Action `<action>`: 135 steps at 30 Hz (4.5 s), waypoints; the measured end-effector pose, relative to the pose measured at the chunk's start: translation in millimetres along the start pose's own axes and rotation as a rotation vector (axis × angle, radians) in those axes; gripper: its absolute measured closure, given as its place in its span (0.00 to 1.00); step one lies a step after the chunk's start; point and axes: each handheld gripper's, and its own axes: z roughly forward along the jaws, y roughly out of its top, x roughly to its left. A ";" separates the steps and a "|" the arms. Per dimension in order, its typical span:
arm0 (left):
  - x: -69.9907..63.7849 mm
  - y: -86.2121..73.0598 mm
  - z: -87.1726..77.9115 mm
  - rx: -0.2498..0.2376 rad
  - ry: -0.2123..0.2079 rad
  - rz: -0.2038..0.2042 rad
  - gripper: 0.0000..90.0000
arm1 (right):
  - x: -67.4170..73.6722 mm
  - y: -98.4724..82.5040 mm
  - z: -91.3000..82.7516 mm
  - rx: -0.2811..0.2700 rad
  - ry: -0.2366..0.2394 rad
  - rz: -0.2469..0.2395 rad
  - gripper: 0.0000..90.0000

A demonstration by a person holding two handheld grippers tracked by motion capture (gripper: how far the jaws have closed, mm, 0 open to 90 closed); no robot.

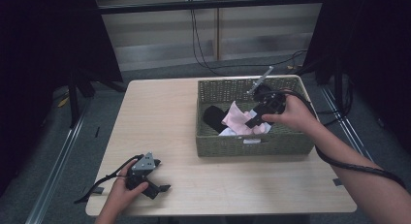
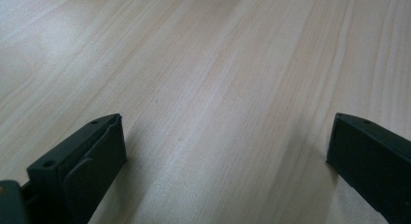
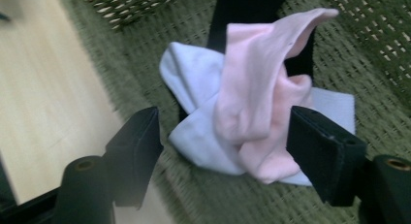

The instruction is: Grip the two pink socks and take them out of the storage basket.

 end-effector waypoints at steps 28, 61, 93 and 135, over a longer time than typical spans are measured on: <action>0.2 0.1 -0.3 0.003 -0.002 0.002 0.00 | -36.8 26.0 58.3 0.047 0.008 0.170 0.96; 0.1 0.1 -0.2 0.003 -0.002 0.002 0.00 | -10.4 25.4 -40.8 -0.058 0.071 0.040 0.96; 0.1 0.1 -0.3 0.003 -0.002 0.002 0.00 | 26.8 16.0 -84.5 -0.061 0.130 -0.090 0.96; 0.0 -0.1 0.1 -0.002 -0.001 0.002 0.00 | 83.8 -3.1 -81.0 -0.035 0.243 -0.238 0.96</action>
